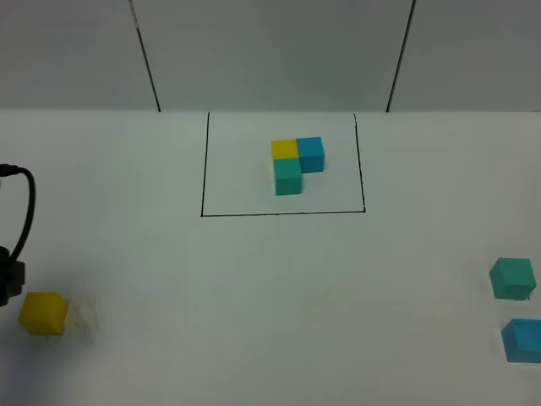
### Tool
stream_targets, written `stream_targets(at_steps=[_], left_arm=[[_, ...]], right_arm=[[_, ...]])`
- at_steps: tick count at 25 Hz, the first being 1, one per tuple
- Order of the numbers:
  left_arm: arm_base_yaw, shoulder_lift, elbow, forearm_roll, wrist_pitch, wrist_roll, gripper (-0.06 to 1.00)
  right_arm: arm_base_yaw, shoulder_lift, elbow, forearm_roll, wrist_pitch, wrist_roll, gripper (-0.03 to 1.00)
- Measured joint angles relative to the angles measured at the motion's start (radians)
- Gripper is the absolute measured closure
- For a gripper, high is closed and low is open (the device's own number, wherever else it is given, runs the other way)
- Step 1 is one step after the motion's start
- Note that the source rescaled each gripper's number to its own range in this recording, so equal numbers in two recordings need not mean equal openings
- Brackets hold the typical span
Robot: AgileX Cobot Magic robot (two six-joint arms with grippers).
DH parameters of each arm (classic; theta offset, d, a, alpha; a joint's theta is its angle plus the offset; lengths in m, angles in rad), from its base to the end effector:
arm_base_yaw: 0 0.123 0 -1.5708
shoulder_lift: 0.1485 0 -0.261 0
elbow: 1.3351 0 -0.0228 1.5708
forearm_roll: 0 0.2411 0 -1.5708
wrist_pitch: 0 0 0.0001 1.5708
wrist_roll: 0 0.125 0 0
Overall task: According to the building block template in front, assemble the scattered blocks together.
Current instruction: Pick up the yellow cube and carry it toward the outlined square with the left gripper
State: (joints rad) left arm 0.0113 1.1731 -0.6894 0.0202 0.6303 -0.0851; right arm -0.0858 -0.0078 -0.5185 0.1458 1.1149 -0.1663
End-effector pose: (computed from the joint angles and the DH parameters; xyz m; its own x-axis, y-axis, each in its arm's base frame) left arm 0.2314 0.0041 0.1969 -0.8523 -0.0784 -0.5171 -0.0762 0.9968 -0.0254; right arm 0.0357 0.0133 0.2579 -0.4698 -0.0607 -0.8807 -0.0774 0.9966 -0.0274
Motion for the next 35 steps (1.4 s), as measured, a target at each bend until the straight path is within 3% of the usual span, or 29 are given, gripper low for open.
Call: stream_targets(at_steps=[11,24,35], left_arm=[[0.0,0.298,0.0,-0.038,-0.154,0.014,0.32],[0.0,0.426,0.0,-0.04,-0.269,0.016,0.32],[0.0,0.526,-0.002,-0.04,-0.306,0.016,0.34]], right_arm=[[0.0,0.0,0.0,0.0,0.0,0.0,0.14],[0.0,0.0,0.0,0.0,0.0,0.0,0.14],[0.0,0.0,0.0,0.0,-0.007,0.0,0.14]])
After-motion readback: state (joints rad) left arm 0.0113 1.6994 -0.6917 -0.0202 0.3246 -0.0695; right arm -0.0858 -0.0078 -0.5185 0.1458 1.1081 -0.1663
